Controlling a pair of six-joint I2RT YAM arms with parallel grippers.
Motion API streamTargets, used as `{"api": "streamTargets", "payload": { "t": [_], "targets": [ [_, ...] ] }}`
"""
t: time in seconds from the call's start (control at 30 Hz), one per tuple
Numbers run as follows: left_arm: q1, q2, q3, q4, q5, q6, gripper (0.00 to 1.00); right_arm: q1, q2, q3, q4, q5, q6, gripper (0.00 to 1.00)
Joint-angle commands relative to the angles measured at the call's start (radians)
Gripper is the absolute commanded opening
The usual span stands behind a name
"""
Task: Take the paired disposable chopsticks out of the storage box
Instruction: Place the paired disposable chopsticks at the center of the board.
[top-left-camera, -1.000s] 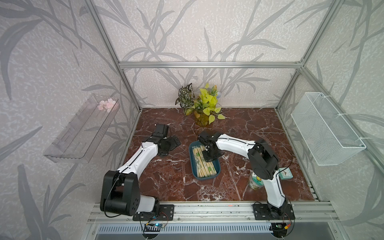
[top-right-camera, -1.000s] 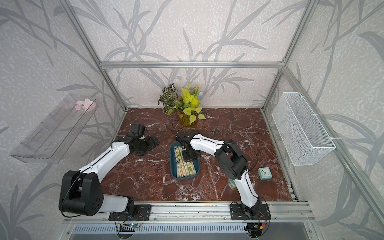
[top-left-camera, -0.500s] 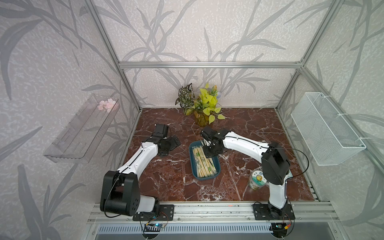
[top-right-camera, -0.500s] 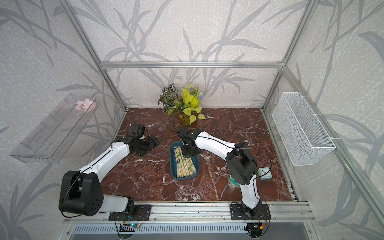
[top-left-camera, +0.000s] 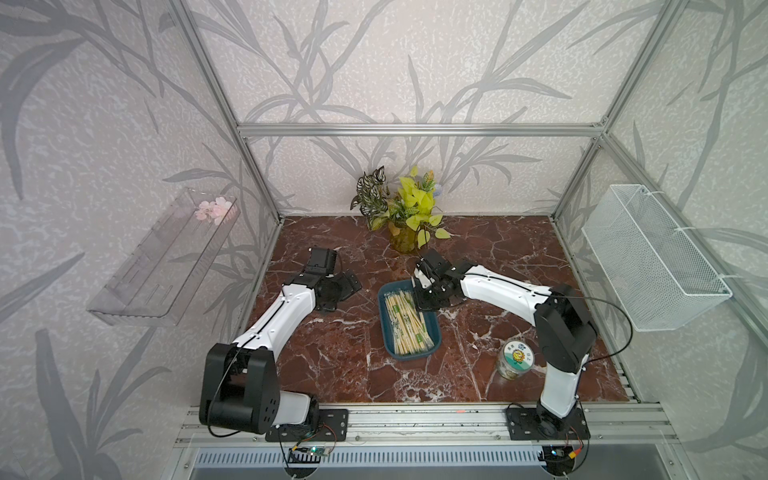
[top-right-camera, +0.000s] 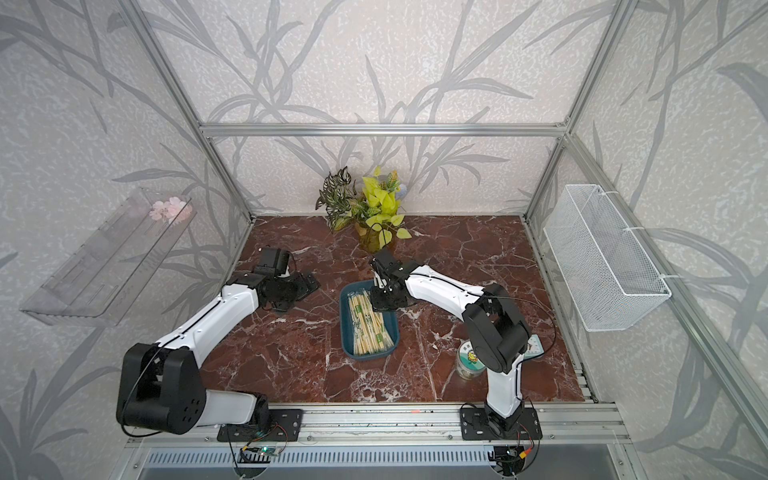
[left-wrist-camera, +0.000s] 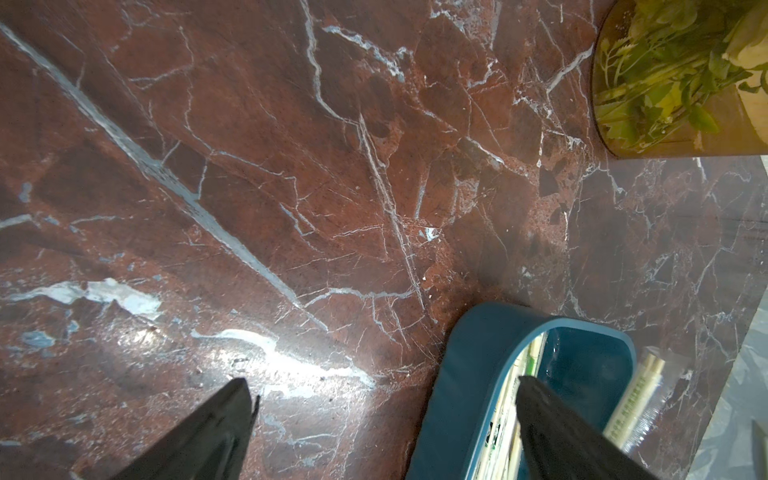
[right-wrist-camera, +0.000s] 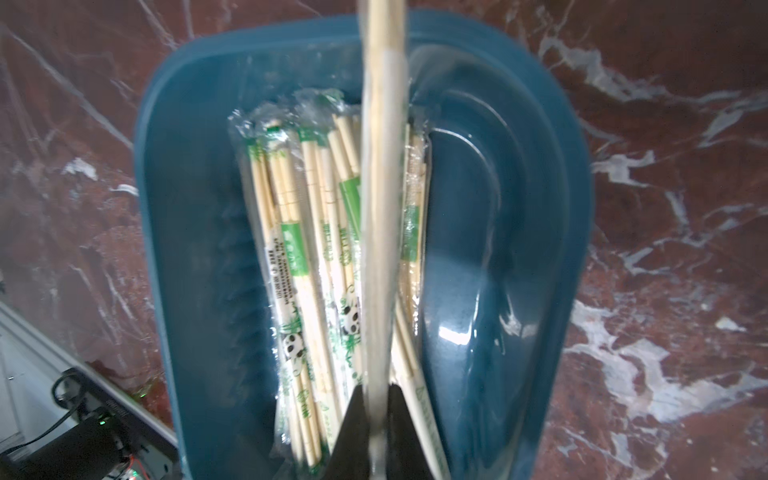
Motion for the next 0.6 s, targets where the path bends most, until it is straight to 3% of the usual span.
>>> {"api": "streamTargets", "payload": {
  "t": [0.0,0.23,0.57],
  "targets": [
    [0.007,-0.018,0.006,-0.002,0.007,0.005,0.99,-0.030,-0.089,-0.015,0.072,-0.051,0.021,0.00],
    [0.005,-0.015,0.016,-0.005,0.028,0.002,0.99,-0.135,-0.173,-0.027,0.002,-0.009,-0.027,0.00],
    [0.004,-0.027,0.009,-0.009,0.055,0.000,0.99,-0.250,-0.124,-0.087,-0.129,0.174,-0.133,0.00]
  ]
}}
